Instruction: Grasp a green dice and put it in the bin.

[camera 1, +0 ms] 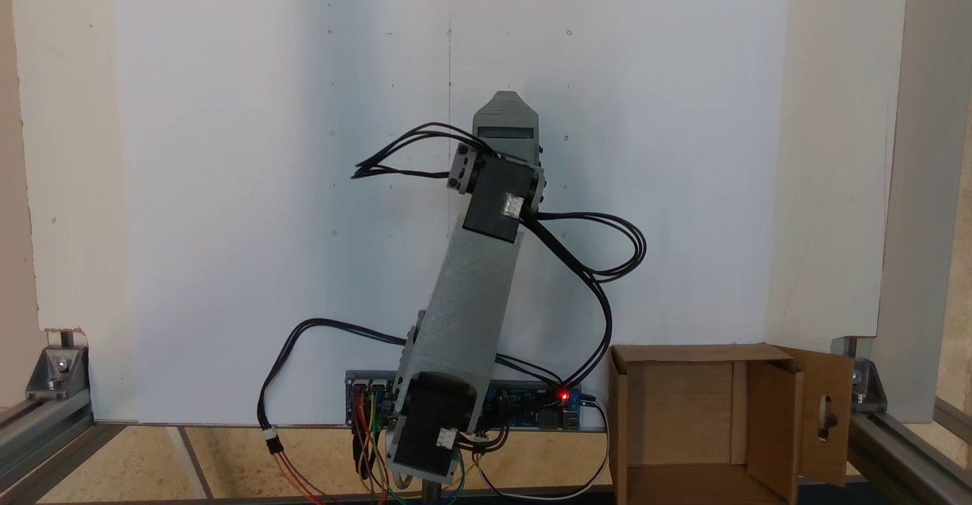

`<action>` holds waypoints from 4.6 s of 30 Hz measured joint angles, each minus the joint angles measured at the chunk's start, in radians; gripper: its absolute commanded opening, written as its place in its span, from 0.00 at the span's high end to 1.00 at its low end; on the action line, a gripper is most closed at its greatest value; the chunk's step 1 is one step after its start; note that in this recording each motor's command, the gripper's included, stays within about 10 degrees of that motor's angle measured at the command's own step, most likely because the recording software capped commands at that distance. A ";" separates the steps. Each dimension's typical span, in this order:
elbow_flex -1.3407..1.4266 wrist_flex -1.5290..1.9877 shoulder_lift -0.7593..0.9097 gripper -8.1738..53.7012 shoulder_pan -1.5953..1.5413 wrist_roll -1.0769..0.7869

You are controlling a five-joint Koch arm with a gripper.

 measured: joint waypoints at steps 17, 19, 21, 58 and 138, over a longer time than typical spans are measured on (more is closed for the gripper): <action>0.000 -0.018 -0.060 0.16 0.008 0.008; 0.000 -0.028 -0.067 0.16 0.011 0.008; 0.000 -0.031 -0.078 0.16 0.014 0.008; 0.000 -0.089 -0.178 0.17 0.028 0.043; -0.566 0.471 0.091 0.68 0.735 0.015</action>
